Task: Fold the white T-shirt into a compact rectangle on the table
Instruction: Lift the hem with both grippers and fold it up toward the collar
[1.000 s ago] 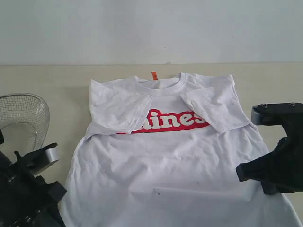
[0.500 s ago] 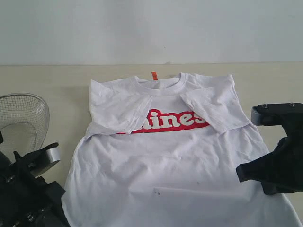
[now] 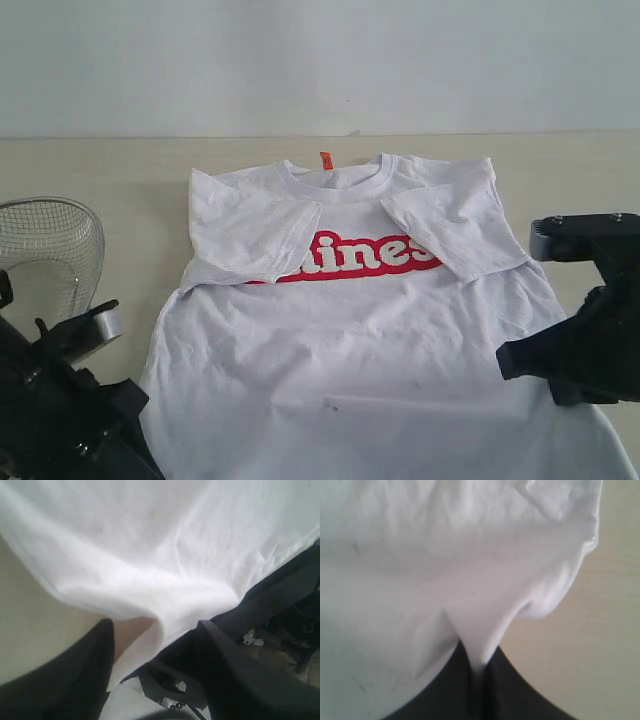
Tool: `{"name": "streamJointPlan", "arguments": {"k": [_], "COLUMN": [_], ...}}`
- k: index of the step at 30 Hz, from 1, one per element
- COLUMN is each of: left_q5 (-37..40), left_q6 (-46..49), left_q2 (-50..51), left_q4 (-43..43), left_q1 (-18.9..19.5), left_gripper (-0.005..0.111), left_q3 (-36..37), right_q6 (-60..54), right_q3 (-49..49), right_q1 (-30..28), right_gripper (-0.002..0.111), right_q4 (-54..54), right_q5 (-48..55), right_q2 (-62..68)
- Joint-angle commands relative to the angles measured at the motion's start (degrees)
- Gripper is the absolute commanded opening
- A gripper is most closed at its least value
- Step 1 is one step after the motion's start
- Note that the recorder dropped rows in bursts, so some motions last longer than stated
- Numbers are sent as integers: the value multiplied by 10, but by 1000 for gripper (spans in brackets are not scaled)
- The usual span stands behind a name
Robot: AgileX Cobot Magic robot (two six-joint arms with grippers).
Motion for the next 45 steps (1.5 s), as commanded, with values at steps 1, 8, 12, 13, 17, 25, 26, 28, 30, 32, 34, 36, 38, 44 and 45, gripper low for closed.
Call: {"name": "streamJointPlan", "arguments": {"k": [1, 8, 12, 13, 17, 25, 26, 28, 30, 32, 34, 36, 38, 44, 45], "left_q5": [-14, -13, -20, -18, -14, 16, 22, 37, 39, 30, 29, 29, 29, 29, 29], "left_q6": [-4, 51, 62, 62, 65, 125, 134, 157, 161, 156, 155, 152, 145, 133, 133], "left_q2": [22, 72, 114, 122, 151, 153, 153, 144, 127, 113, 103, 89, 75, 59, 59], "left_q4": [-16, -90, -110, -112, -121, -158, -174, -196, -200, -201, -201, -201, -200, -200, -200], "left_q1": [-3, -11, -47, -53, -69, -69, -69, -68, -68, -68, -68, -67, -59, -12, -3], "left_gripper": [48, 48, 48, 48, 48, 5, 5, 5, 5, 5, 5, 5, 5, 5, 5], "left_q3": [3, 3, -3, -4, -17, -47, -50, -60, -71, -80, -89, -104, -121, -141, -145], "right_q6": [-9, -9, -9, -10, -13, -13, -11, -10, -10, -10, -10, -10, -10, -10, -10], "right_q3": [-3, -3, -3, -3, -3, -3, -3, -3, -3, -3, -6, -15, -28, -66, -74], "right_q1": [0, 0, 0, 0, 0, 0, 0, 0, 0, 0, 0, 0, 0, 0, 0], "right_gripper": [0, 0, 0, 0, 0, 0, 0, 0, 0, 0, 0, 0, 0, 0, 0], "right_q4": [-3, -2, -2, -2, 3, 3, 3, 3, 4, 8, 8, 15, 25, 26, 26], "right_q5": [-7, -7, -7, -7, -7, -10, -11, -17, -27, -29, -32, -33, -39, -54, -58], "right_q2": [-5, -5, -5, -5, -5, -5, -5, -9, -23, -29, -32, -33, -33, -33, -33]}}
